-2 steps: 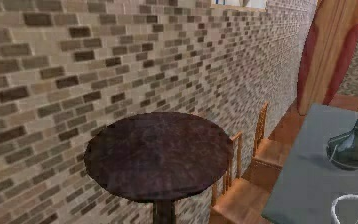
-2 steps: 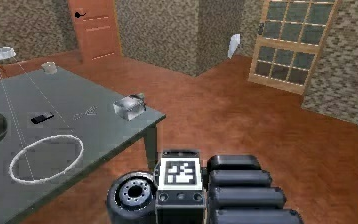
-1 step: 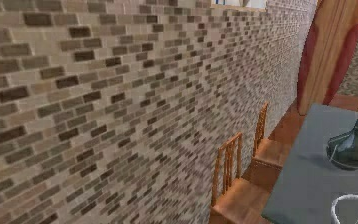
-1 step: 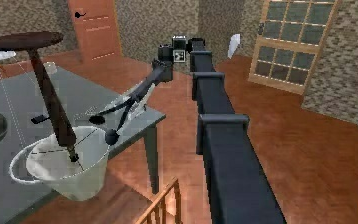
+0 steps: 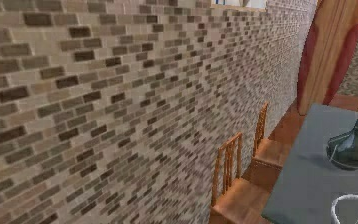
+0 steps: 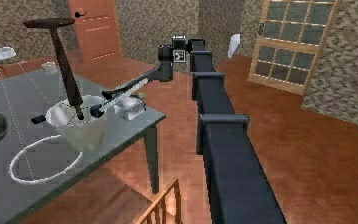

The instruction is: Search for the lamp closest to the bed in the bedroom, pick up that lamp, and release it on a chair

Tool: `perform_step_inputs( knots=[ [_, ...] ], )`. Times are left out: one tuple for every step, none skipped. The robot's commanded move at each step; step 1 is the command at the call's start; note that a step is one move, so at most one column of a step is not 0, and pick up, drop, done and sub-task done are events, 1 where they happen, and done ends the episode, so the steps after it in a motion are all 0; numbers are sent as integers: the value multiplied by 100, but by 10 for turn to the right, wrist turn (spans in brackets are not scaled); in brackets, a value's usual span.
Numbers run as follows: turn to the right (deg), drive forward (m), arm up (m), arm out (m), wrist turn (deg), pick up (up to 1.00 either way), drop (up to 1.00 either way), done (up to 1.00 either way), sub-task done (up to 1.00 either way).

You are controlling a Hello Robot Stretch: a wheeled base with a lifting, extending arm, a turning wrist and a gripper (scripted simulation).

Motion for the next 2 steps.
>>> perform_step_inputs(
  knots=[
    [0, 0, -42, 0, 0, 0, 0, 0, 0],
    [0, 0, -32, 0, 0, 0, 0, 0, 0]
  ],
)
